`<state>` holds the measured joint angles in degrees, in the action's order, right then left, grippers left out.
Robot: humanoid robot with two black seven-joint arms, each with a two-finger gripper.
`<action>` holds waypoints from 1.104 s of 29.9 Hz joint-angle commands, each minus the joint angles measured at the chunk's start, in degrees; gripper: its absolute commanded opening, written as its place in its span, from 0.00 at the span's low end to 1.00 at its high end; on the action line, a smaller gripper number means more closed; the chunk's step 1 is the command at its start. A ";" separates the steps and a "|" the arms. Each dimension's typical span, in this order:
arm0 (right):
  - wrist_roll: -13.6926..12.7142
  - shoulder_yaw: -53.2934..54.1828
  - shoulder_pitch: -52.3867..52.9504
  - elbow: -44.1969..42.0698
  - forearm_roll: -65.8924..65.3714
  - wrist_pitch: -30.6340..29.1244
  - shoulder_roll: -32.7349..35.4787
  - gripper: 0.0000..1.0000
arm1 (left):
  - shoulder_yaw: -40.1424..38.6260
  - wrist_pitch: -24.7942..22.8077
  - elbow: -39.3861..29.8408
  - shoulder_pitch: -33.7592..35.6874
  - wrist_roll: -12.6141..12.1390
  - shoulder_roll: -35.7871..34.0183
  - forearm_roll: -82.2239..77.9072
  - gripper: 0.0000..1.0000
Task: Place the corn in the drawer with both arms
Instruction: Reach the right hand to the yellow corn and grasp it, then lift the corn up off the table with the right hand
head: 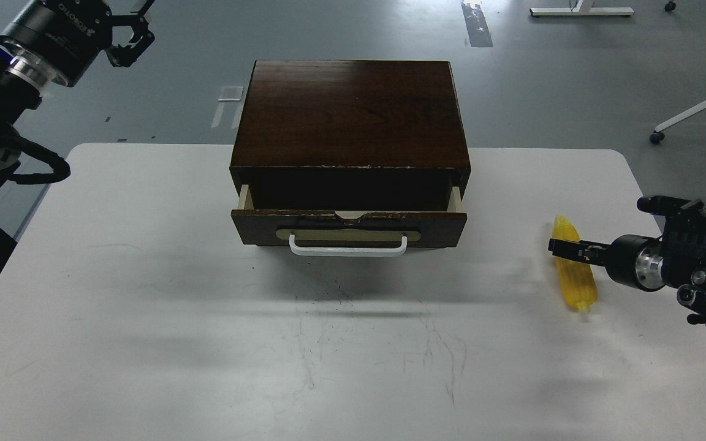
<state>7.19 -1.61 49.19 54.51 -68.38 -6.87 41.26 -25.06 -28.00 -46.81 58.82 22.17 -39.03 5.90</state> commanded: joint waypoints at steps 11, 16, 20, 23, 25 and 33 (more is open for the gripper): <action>-0.16 0.29 0.98 -1.08 0.71 0.19 1.36 0.09 | 0.27 0.00 -0.03 -0.02 -0.11 -0.26 -0.01 0.98; 0.37 2.31 10.29 2.17 0.97 0.10 4.97 0.05 | 0.19 0.00 0.05 0.24 -0.72 -1.13 -0.01 0.98; 2.91 1.97 19.24 12.69 0.10 -0.25 8.92 0.04 | -0.08 0.00 -1.17 0.24 -1.69 -3.77 -0.10 0.98; 3.01 1.70 25.40 17.90 -3.58 -0.25 9.28 0.04 | -0.52 0.00 -1.26 0.24 -1.78 -4.56 -0.01 0.98; 3.01 1.79 26.74 19.05 -6.22 -0.25 9.11 0.04 | -0.52 0.00 -1.18 0.24 -1.87 -4.57 -0.01 0.98; 3.00 2.14 33.85 26.26 -18.88 -0.25 4.99 0.01 | 0.10 0.00 -1.18 0.06 -1.87 -4.04 -0.01 0.98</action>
<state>10.20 0.54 80.44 79.05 -83.78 -7.13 48.56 -25.14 -28.00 -48.00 59.01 20.31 -43.25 5.89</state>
